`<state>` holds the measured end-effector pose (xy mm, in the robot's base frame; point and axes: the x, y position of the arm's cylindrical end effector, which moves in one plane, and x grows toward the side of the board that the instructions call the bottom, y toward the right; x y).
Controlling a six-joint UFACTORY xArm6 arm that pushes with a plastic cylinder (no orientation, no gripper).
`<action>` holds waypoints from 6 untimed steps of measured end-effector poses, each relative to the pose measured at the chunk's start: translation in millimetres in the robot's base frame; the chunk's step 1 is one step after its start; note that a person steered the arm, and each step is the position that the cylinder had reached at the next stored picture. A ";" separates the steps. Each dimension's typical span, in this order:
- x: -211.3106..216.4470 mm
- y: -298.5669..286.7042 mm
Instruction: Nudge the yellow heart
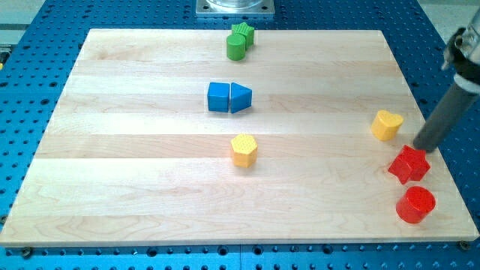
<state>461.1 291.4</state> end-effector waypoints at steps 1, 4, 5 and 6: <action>-81.3 5.4; -49.3 -78.2; -37.6 -52.7; -38.6 -51.4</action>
